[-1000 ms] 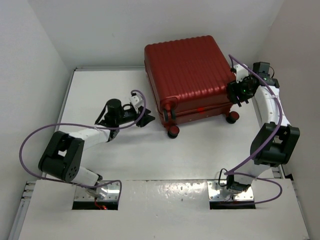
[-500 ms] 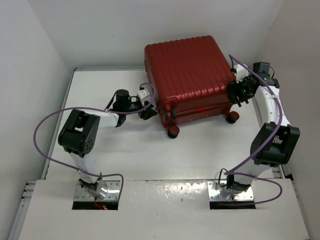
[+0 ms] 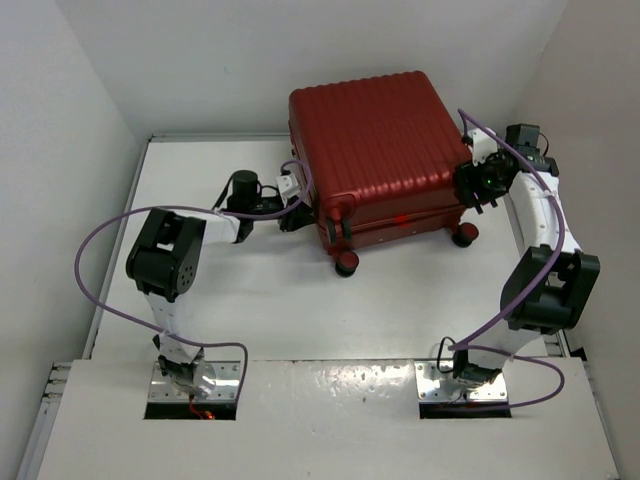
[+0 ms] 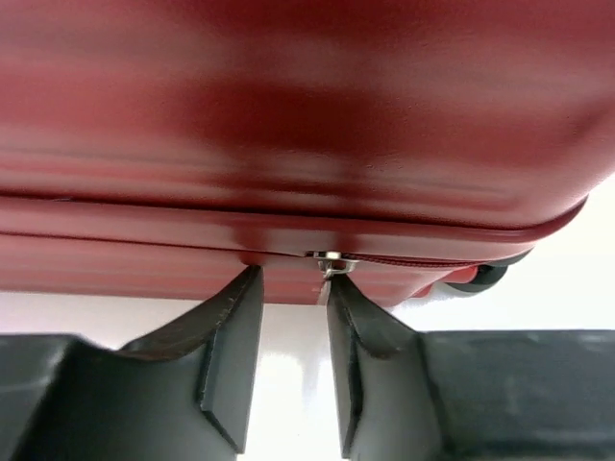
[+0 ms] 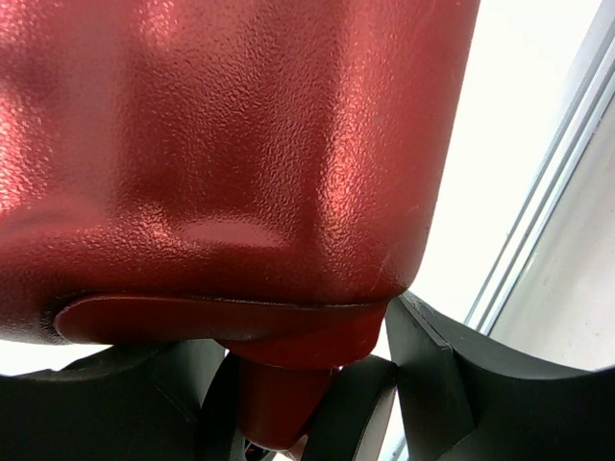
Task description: Pack the luggage
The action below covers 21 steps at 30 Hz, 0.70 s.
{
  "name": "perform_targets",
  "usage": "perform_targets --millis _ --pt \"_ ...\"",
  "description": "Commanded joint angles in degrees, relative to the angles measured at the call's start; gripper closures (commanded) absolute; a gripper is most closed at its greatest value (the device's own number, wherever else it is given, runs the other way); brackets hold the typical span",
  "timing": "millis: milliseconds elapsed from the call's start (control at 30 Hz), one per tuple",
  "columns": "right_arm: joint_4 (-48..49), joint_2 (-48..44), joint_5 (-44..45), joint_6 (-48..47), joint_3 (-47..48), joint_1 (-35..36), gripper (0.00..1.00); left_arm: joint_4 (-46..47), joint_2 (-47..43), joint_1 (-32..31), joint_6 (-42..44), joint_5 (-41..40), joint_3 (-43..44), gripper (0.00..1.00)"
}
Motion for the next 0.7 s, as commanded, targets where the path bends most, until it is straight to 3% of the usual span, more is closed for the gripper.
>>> perform_targets --millis 0,200,233,367,667 --pt "1.3 -3.2 6.3 2.7 0.4 -0.7 0.99 3.4 0.2 0.5 1.7 6.1 1.8 0.63" --pt "1.6 -4.0 7.2 3.3 -0.4 0.1 0.99 6.2 0.2 -0.1 -1.3 6.6 1.2 0.79" --pt "1.5 -4.1 7.4 3.2 -0.4 0.1 0.99 6.8 0.2 -0.1 -2.8 6.1 1.2 0.86" --pt "1.5 -4.1 7.8 3.5 -0.2 0.2 0.99 6.0 -0.4 -0.6 -3.7 6.6 0.7 0.99" --pt "1.6 -4.0 9.3 4.4 -0.1 0.4 1.0 0.5 -8.8 -2.2 1.3 8.3 -7.8 1.0"
